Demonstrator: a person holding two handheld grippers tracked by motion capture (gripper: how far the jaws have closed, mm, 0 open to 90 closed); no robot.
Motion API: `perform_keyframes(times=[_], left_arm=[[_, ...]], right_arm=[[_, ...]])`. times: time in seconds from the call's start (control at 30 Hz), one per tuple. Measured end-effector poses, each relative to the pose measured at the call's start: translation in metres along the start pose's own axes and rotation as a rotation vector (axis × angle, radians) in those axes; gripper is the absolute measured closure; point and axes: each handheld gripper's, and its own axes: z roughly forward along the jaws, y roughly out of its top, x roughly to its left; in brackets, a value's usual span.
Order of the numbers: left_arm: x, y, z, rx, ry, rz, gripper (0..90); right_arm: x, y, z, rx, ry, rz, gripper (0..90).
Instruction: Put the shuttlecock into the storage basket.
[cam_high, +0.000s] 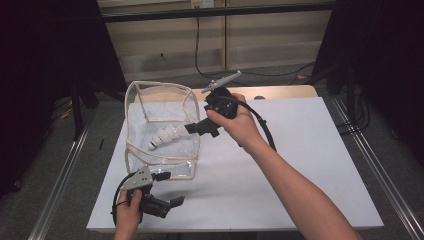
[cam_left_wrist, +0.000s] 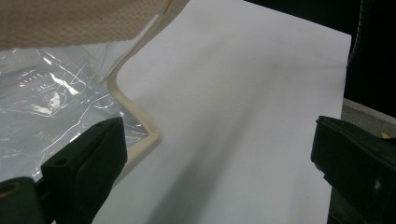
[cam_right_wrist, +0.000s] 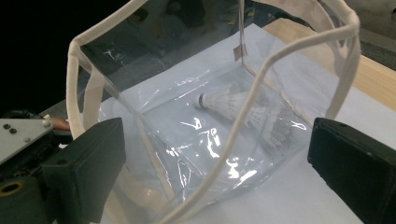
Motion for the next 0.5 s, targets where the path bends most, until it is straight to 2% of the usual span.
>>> perform_keyframes(times=[0.3,0.5], left_arm=[[0.000,0.000,0.000,0.003,0.003,0.000,3.8],[0.000,0.000,0.000,0.008,0.003,0.005,3.8]], right_arm=[[-0.004,-0.014,-0.012,-0.031,0.024,0.005,4.1],[-0.007,-0.024,-0.018,-0.021,0.019,-0.005,4.2]])
